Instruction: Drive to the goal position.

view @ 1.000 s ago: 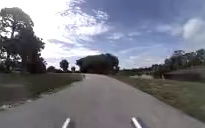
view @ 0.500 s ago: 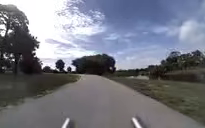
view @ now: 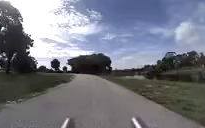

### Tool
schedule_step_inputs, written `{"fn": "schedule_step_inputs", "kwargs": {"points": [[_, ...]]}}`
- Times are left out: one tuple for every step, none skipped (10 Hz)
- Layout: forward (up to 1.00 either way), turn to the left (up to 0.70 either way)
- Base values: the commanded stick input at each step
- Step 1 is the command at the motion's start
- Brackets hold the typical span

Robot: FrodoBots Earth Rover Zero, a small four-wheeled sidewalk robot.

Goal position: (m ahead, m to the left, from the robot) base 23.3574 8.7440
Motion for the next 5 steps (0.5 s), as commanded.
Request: {"fn": "schedule_step_inputs", "kwargs": {"points": [[0.69, 0.03], [0.69, 0.03], [0.69, 0.03], [0.69, 0.03], [0.69, 0.03]]}}
